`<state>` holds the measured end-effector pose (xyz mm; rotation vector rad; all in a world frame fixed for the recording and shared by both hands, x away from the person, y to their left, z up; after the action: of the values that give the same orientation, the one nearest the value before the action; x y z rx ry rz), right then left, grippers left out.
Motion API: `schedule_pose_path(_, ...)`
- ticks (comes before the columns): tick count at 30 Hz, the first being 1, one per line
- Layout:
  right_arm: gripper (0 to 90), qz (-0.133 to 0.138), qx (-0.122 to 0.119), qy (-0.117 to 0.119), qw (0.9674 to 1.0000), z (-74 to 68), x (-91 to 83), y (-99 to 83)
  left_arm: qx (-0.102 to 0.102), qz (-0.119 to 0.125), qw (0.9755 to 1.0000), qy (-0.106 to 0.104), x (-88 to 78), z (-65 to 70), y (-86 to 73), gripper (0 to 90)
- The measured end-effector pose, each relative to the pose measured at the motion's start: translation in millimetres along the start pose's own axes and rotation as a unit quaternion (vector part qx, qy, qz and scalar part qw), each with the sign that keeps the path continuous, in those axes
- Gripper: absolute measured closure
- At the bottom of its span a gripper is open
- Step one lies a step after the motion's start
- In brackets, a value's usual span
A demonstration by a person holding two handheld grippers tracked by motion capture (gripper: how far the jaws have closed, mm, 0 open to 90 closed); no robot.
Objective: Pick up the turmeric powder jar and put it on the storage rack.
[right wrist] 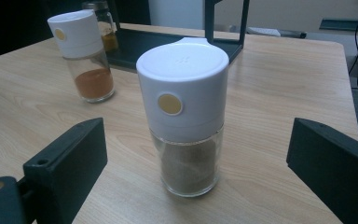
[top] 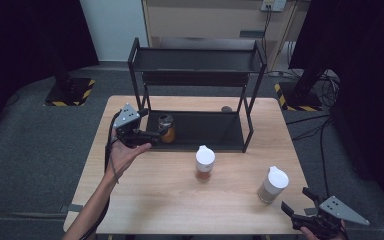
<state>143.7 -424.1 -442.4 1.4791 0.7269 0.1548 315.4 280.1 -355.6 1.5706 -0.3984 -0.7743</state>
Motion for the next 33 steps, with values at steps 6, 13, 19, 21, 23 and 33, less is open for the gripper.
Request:
schedule_pose_path(6,5.0,0.0,0.0,-0.002,1.0,-0.4,-0.1,0.0,0.0,0.006,1.0,-0.007,-22.1,5.4,-14.0,1.5)
schedule_pose_path(13,4.6,0.001,0.001,-0.005,1.0,-0.8,-0.4,-0.3,-0.006,0.019,0.9997,-0.012,-45.8,12.7,-32.8,1.2)
schedule_pose_path(19,3.8,0.004,0.004,-0.008,0.9999,-1.3,-0.9,-0.8,-0.012,0.033,0.9993,-0.015,-61.2,21.6,-56.2,1.0)
schedule_pose_path(21,3.3,0.004,0.005,-0.009,0.9999,-1.2,-1.2,-1.0,-0.019,0.038,0.9989,-0.018,-65.0,23.0,-64.8,0.8)
schedule_pose_path(23,3.1,0.007,0.005,-0.009,0.9999,-0.8,-1.7,-1.6,-0.022,0.039,0.9989,-0.016,-68.7,25.8,-71.1,0.8)
schedule_pose_path(33,2.1,0.007,0.006,-0.01,0.9999,-1.1,-1.8,-1.8,-0.023,0.04,0.9989,-0.008,-87.6,33.5,-96.3,1.0)
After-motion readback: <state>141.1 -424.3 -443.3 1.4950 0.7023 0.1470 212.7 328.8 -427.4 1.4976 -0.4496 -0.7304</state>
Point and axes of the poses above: each handheld gripper's, and its own axes: x roughly forward along the jaws, y roughly out of its top, z roughly to its right, the point moved 1 cm from there along x, roughly forward along the jaws, and after that the axes turned 1 degree about -z, right-handed, at the moved point
